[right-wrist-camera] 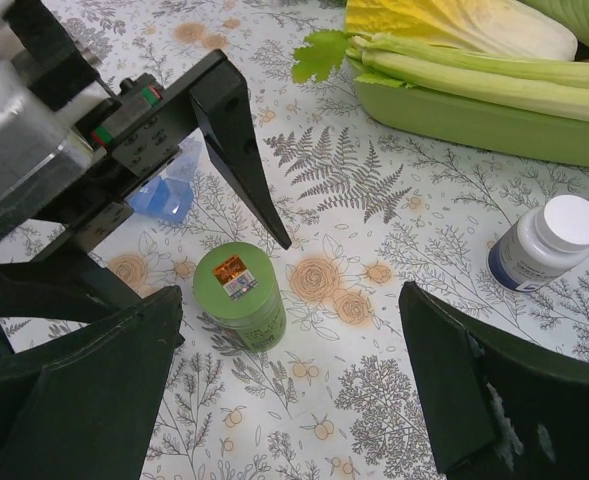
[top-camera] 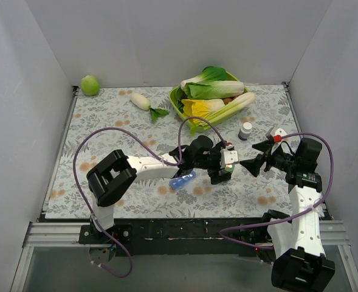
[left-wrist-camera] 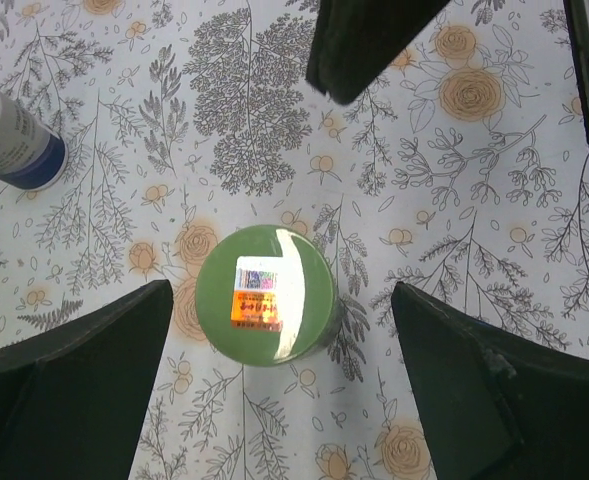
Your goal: Sort the pills into containers
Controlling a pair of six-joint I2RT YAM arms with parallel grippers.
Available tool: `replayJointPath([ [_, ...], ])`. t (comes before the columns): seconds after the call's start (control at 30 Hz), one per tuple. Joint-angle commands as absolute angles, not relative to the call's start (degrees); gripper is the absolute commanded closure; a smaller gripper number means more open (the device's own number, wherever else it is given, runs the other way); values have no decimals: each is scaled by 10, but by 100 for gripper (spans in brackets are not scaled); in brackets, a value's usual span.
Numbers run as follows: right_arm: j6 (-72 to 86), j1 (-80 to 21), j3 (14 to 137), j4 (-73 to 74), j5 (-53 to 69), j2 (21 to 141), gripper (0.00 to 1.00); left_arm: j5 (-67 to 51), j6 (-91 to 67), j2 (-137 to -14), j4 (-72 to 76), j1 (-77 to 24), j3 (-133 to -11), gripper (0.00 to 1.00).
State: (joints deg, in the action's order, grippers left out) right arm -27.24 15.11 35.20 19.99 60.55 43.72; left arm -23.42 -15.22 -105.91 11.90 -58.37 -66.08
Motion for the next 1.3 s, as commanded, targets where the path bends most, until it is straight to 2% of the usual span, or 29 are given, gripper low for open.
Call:
replayJointPath([
  [0.0, -279, 156, 355, 199, 623, 438, 3, -237, -156, -1078, 113, -593, -710, 11],
  [0.03, -281, 156, 356, 201, 623, 439, 3, -237, -157, -1089, 109, -595, -715, 13],
  [0.13, -293, 156, 361, 217, 622, 438, 3, -231, -166, -1099, 94, -598, -728, 31],
  [0.17, -298, 156, 363, 221, 621, 439, 4, -229, -171, -1100, 92, -598, -728, 47],
  [0.27, -348, 156, 374, 268, 627, 452, 4, -217, -206, -1083, 93, -599, -721, 74],
  [0.3, -371, 156, 380, 292, 629, 457, 4, -213, -218, -1077, 84, -598, -720, 93],
  [0.33, -440, 156, 394, 347, 639, 469, 4, -207, -246, -1068, 79, -598, -716, 100],
  [0.43, -583, 156, 419, 449, 656, 490, 4, -185, -329, -1014, 73, -599, -685, 100],
  [0.47, -711, 156, 426, 544, 660, 497, 4, -178, -352, -979, 74, -599, -672, 100],
  [0.53, -848, 155, 435, 636, 669, 518, 3, -157, -415, -942, 88, -599, -647, 100],
  [0.57, -966, 153, 442, 711, 670, 527, 2, -147, -478, -905, 94, -599, -617, 100],
  [0.63, -1005, 145, 446, 751, 680, 553, 2, -130, -525, -869, 115, -599, -587, 100],
  [0.77, -969, 68, 448, 749, 700, 562, 2, -70, -629, -796, 172, -614, -513, 100],
  [0.9, -796, 1, 457, 648, 729, 551, 4, 21, -688, -753, 228, -643, -462, 100],
  [1.03, -527, -74, 440, 428, 699, 513, 5, 94, -711, -759, 251, -670, -468, 100],
  [1.1, -450, -110, 427, 353, 664, 498, 5, 119, -719, -766, 257, -683, -476, 100],
  [1.27, -371, -146, 422, 326, 646, 509, 9, 213, -748, -774, 267, -701, -486, 100],
])
